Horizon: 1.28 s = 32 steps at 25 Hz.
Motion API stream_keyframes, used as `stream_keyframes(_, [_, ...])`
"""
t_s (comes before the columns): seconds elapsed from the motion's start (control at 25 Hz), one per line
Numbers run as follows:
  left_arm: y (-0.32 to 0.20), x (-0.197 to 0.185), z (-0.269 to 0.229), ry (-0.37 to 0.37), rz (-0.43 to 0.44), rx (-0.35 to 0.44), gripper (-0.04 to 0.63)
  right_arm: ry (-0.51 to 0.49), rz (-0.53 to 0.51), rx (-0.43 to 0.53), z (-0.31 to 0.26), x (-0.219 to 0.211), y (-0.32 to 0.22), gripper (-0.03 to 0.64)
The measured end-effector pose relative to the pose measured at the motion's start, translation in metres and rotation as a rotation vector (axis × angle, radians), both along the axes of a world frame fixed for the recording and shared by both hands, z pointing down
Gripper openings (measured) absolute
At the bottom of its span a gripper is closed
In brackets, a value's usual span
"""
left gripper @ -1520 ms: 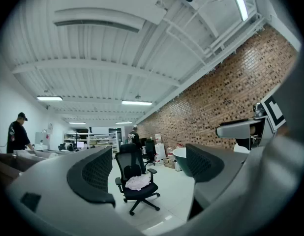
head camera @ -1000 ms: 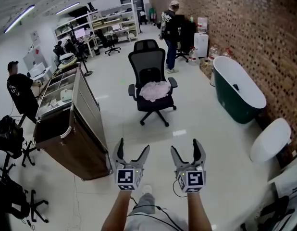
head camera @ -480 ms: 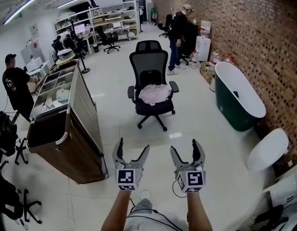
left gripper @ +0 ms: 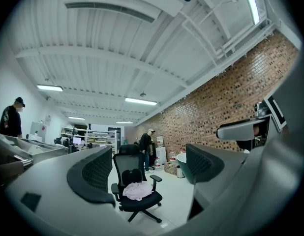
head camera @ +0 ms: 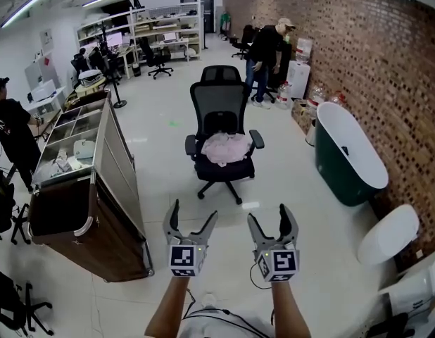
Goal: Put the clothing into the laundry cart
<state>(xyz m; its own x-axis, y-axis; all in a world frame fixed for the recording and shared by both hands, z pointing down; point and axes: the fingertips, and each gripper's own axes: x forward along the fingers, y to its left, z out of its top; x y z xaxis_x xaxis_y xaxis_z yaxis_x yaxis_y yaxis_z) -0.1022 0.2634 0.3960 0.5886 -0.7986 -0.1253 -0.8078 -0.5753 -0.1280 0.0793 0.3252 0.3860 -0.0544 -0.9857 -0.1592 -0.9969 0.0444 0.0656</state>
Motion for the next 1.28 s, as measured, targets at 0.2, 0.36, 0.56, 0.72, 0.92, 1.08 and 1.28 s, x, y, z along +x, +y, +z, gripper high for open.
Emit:
stream_keyframes(0.2, [-0.050,-0.003,0.001,0.009,0.003,0.002,0.453,0.008,0.008,-0.020,0.001,-0.004,-0.049,0.408])
stream_keyframes(0.36, [-0.084,-0.008,0.007,0.018,0.017,-0.005,0.453,0.005,0.014,-0.033,0.005,-0.012,-0.089,0.408])
stream_keyframes(0.56, [-0.118,-0.016,0.013,0.029,0.003,-0.027,0.453,0.003,0.013,-0.043,0.008,-0.014,-0.126,0.408])
stream_keyframes(0.72, [-0.142,-0.006,0.021,0.021,0.003,-0.048,0.453,0.009,0.013,-0.048,0.009,-0.002,-0.152,0.408])
stream_keyframes(0.92, [-0.174,0.017,0.019,0.011,-0.022,-0.026,0.453,0.020,-0.032,-0.002,0.004,0.024,-0.201,0.408])
stream_keyframes(1.08, [-0.216,0.037,0.015,0.013,-0.079,-0.026,0.453,0.009,-0.089,0.012,-0.002,0.043,-0.246,0.408])
stream_keyframes(1.28, [-0.261,0.071,0.005,0.027,-0.145,-0.021,0.453,-0.004,-0.154,0.015,-0.002,0.084,-0.298,0.408])
